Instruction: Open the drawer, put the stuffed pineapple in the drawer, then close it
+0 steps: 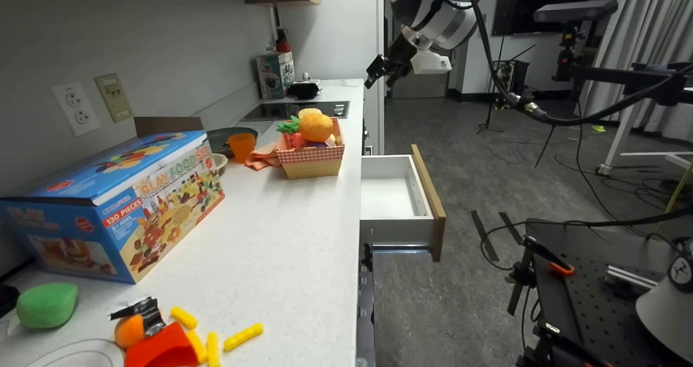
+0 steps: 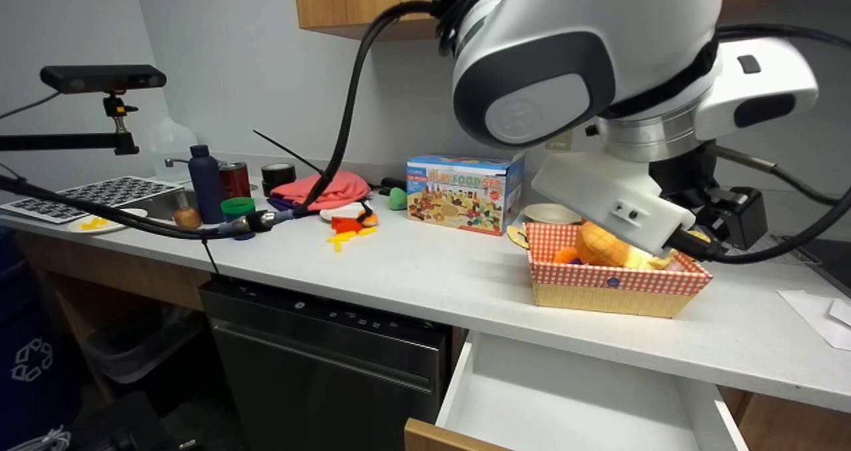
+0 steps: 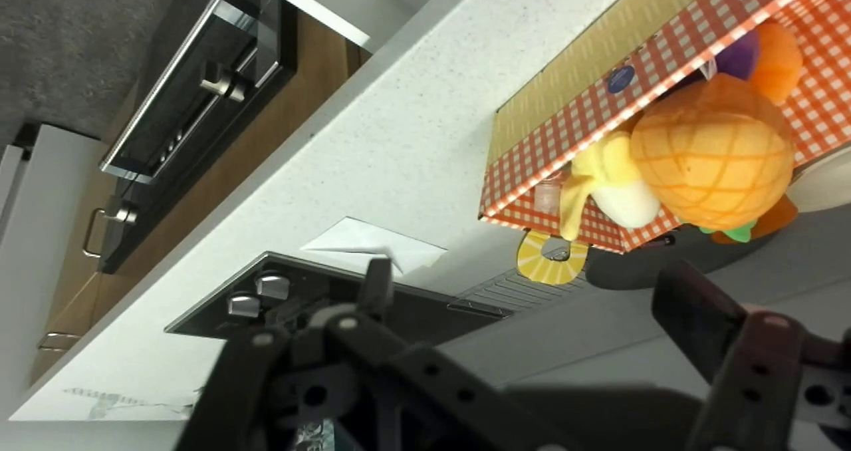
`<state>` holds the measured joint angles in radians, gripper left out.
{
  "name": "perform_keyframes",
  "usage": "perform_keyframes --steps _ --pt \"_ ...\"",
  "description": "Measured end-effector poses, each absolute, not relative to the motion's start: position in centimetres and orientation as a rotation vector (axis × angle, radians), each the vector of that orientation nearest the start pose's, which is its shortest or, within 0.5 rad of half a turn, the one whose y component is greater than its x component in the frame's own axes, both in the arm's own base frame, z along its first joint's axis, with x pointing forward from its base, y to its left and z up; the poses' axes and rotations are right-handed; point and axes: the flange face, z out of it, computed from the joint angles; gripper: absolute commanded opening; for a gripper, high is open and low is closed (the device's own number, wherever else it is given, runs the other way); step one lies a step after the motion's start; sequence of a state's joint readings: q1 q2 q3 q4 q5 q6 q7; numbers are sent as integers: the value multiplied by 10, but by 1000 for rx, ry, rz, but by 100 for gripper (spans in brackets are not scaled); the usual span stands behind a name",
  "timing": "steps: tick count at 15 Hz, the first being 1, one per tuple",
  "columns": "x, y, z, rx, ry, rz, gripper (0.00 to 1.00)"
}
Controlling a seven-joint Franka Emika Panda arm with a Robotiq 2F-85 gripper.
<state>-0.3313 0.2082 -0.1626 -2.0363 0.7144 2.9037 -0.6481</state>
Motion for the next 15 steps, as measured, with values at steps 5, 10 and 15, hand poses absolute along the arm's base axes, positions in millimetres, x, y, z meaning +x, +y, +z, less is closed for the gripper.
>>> perform_keyframes --steps 5,10,15 --pt "538 -324 405 -2935 640 -1107 100" --pt "581 -308 405 -3016 406 -1070 100" --pt "633 -284 416 -2968 99 -916 100"
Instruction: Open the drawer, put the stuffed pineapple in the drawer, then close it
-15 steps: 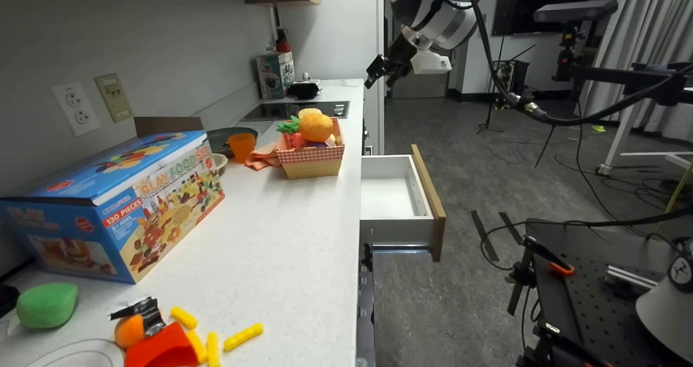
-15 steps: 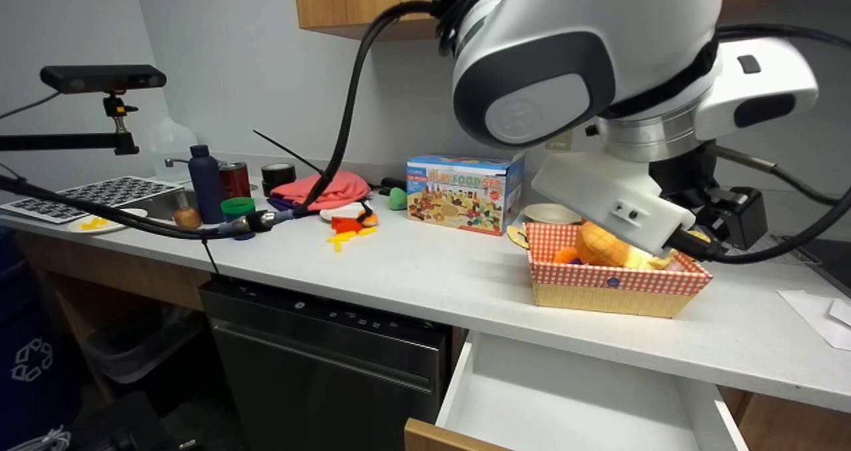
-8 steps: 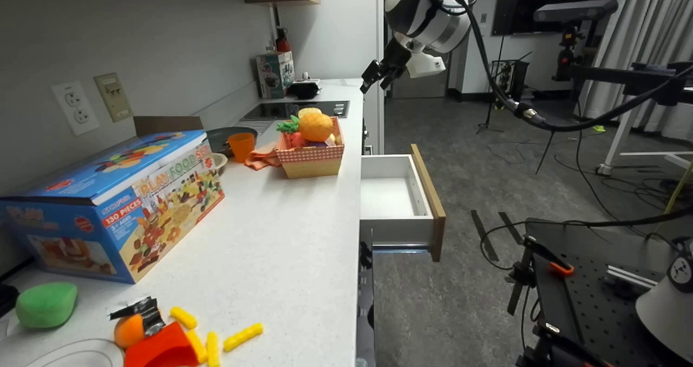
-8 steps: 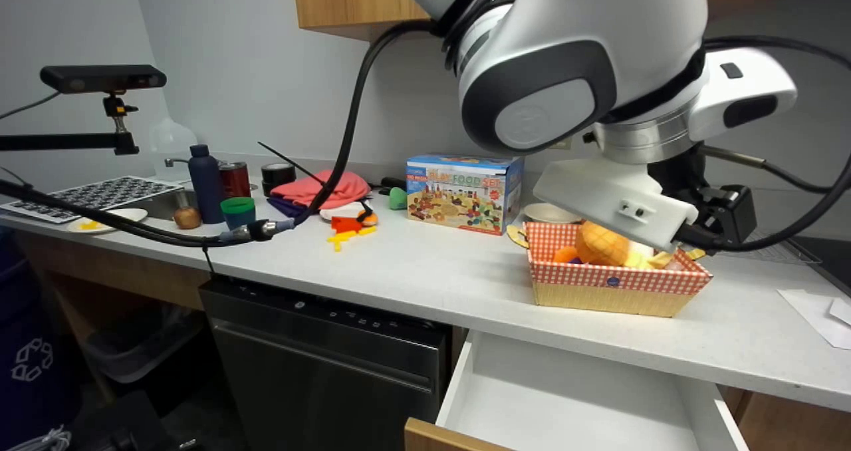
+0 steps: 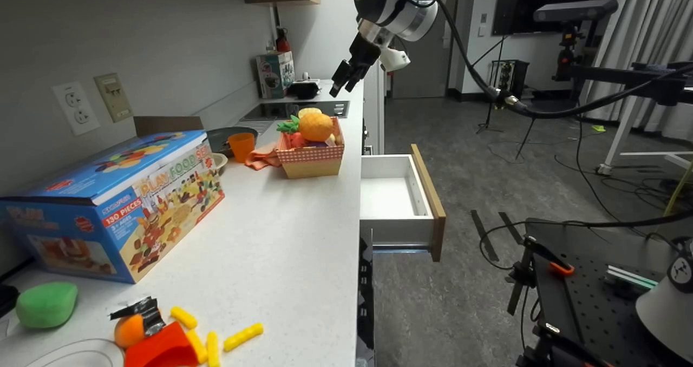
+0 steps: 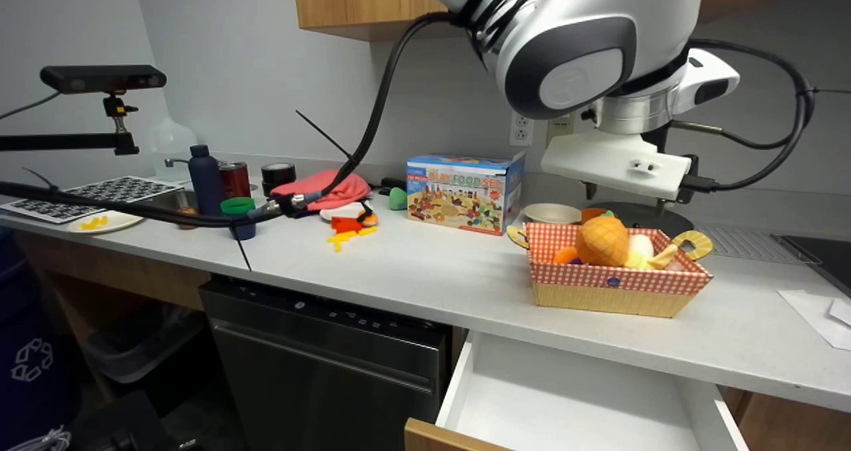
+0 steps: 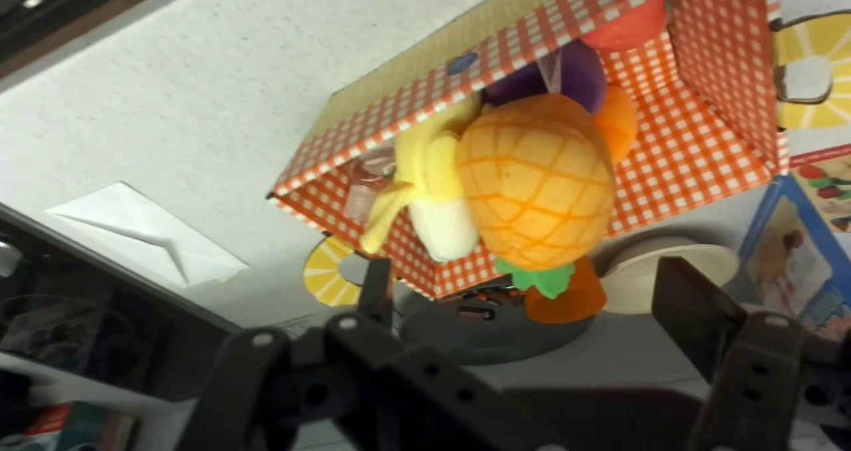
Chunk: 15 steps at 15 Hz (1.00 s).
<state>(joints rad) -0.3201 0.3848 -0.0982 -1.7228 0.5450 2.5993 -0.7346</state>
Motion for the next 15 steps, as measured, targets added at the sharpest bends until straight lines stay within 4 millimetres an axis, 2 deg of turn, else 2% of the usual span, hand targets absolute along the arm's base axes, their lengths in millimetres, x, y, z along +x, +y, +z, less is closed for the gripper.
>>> perform_keyframes --steps 3,5,10,15 --pt "657 -280 418 -2947 -11 -835 100" --pt "672 -283 411 -2951 -60 -795 100" --pt "705 -290 377 -2984 -159 -719 100" --pt "731 -276 355 -2971 -275 -628 100"
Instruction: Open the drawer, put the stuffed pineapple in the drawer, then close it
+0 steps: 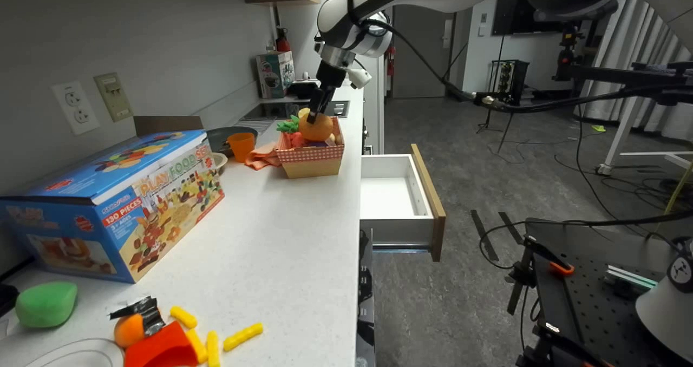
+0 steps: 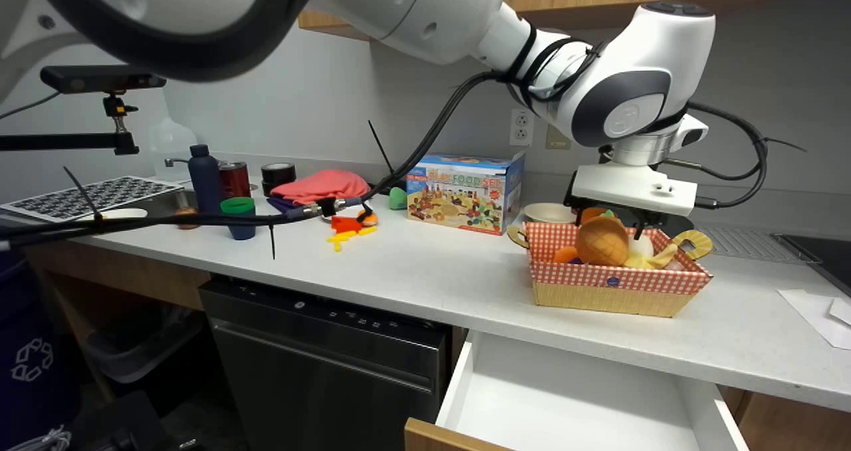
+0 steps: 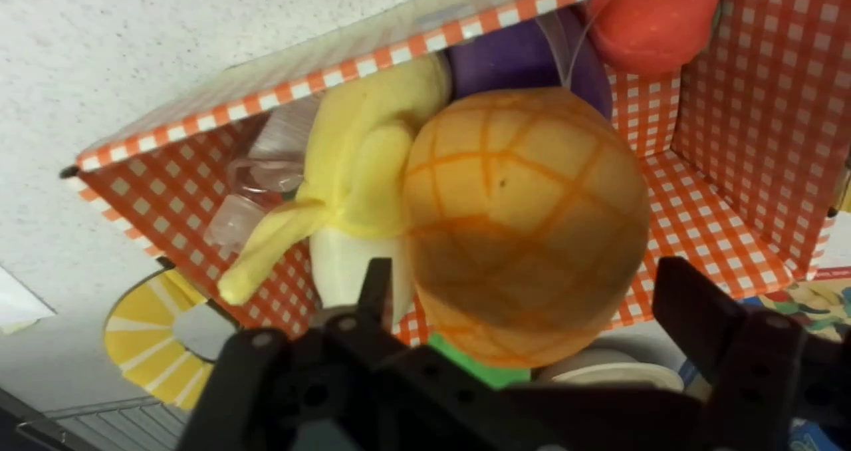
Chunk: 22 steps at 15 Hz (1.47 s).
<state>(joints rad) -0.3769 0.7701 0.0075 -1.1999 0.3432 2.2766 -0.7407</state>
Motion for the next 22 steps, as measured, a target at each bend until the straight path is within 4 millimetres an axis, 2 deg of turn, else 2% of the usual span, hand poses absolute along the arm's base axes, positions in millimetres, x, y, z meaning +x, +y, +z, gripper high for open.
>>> perform_keyframes --steps 1,3,6,9,11,12,14,16,17,19,22 --pt "735 -273 353 -2962 -291 -613 75" --pt "741 -267 349 -2942 -317 -592 66" --pt "744 -273 351 -2932 -331 -596 42" --pt "742 -287 363 -2943 -333 -634 19" --pt "739 -295 379 -2954 -343 -665 6" --pt "737 -297 391 -2960 -354 -684 2" --pt "728 -299 420 -2969 -386 -723 5" --pt "714 -297 447 -2972 -418 -744 1" --pt "705 -296 458 -2975 -425 -745 3" --pt "684 -297 467 -2976 -402 -726 4" --pt "651 -303 453 -2952 -316 -668 4"
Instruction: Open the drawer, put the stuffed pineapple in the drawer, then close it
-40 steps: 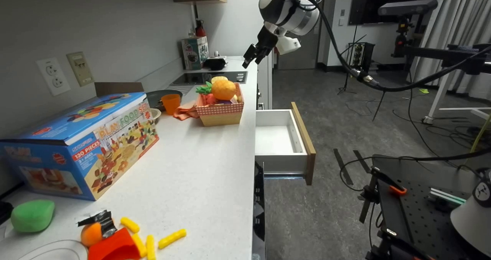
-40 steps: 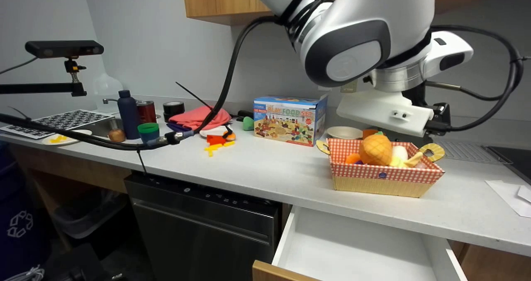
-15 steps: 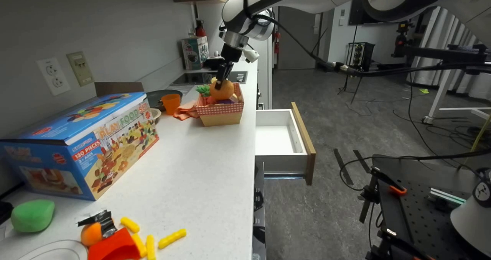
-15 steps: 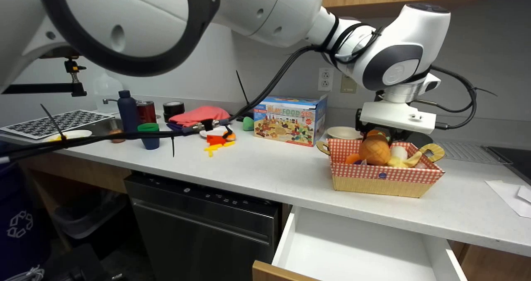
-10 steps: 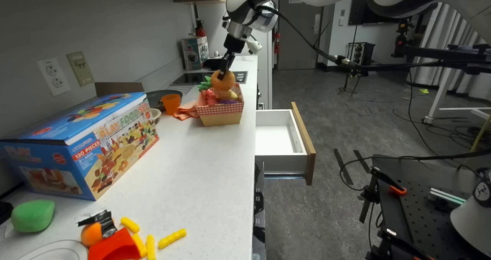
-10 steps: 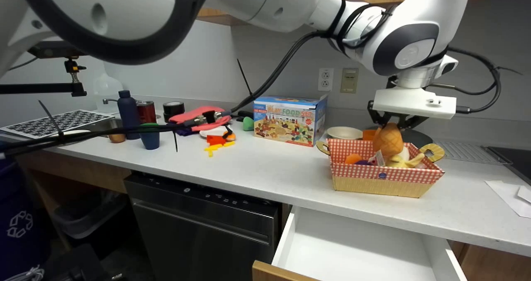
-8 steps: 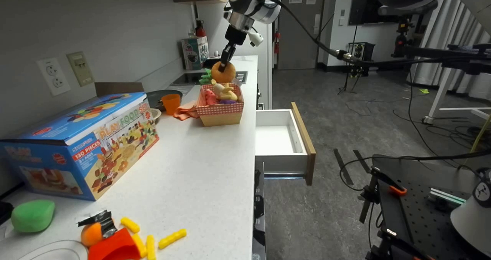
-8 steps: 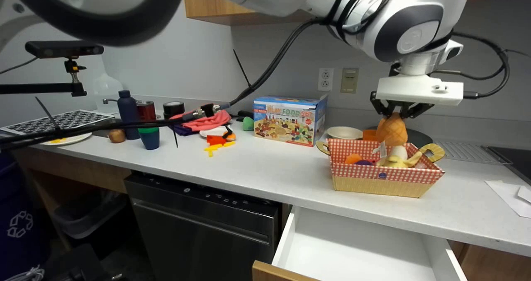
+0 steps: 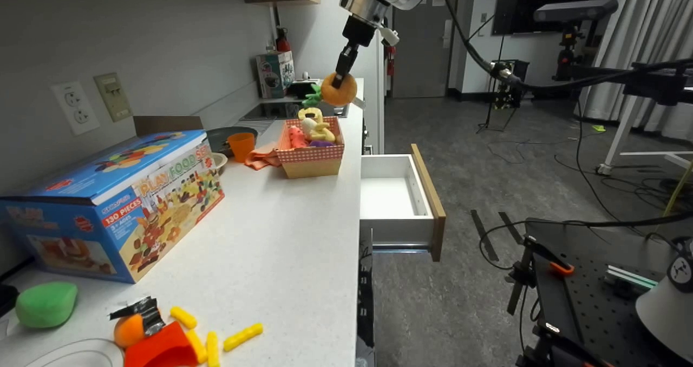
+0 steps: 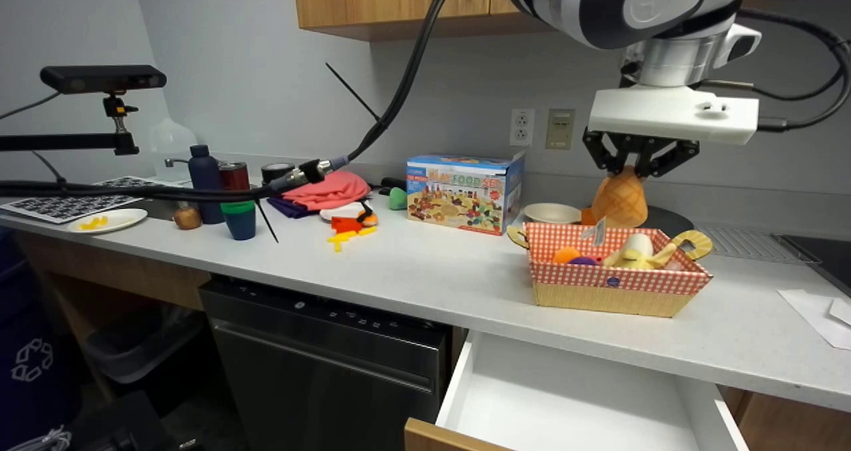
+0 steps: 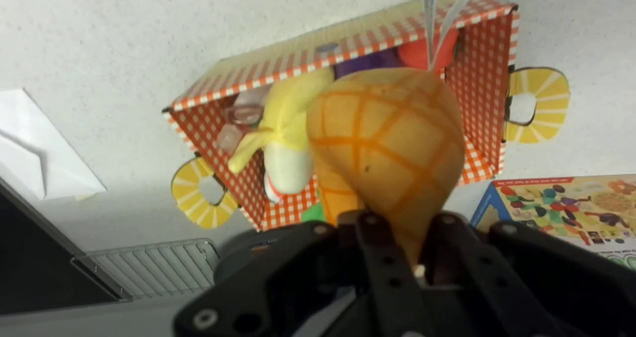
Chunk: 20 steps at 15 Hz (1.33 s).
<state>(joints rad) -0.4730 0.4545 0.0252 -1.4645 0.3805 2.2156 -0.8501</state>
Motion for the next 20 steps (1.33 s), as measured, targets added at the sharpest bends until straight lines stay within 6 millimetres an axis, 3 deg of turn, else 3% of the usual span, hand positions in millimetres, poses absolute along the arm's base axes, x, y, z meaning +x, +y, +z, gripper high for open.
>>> perform_keyframes --steps 5,13,16,20 --pt "597 -309 404 -2919 -118 -608 4" --pt "506 -257 324 -2855 108 -426 4" --pt "488 -239 298 -2911 195 -362 4" --pt "478 -216 275 -2947 307 -302 4"
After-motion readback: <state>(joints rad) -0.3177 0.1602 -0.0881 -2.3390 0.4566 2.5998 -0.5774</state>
